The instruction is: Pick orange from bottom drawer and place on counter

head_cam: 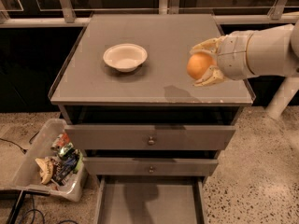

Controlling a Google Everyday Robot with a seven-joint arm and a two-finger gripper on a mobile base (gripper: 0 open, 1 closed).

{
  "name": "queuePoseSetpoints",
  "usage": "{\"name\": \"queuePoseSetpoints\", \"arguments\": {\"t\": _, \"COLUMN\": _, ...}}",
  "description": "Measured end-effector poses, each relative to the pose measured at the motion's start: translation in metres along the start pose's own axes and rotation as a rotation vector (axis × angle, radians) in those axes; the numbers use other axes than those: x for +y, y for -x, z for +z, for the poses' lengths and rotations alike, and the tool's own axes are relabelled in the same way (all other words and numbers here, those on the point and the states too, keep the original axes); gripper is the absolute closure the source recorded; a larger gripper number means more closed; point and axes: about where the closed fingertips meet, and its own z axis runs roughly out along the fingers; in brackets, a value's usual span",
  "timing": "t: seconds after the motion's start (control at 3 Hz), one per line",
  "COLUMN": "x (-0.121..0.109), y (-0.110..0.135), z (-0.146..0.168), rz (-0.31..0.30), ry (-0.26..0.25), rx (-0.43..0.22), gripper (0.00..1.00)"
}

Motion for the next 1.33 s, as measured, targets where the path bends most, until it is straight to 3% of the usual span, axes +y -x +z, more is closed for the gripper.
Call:
{"name": "queuePoseSetpoints", "arguments": {"t": 0.33, "x": -0.001, "y": 0.002, "z": 0.000, "rz": -0.002, "ry": 0.000, "rx": 0.007, "gripper": 1.00}}
{"name": "queuePoseSetpoints", "arguments": {"t": 0.67, "x": -0.021, "y": -0.007, "z": 0.013, "rz": 0.028, "ry": -0.015, "rx": 0.006, "gripper": 1.00}}
{"name": "queuePoseSetpoints", "arguments": {"t": 1.0, "x": -0.056, "y": -0.025, "z": 0.041, "rz": 0.140, "ry": -0.063, "rx": -0.033, "gripper": 1.00}}
{"name": "queuePoseSetpoints", "arguments": {"t": 1.33, "x": -0.072, "y": -0.039, "z": 0.067, "rz": 0.299, "ry": -0.103, "rx": -0.080, "gripper": 1.00}}
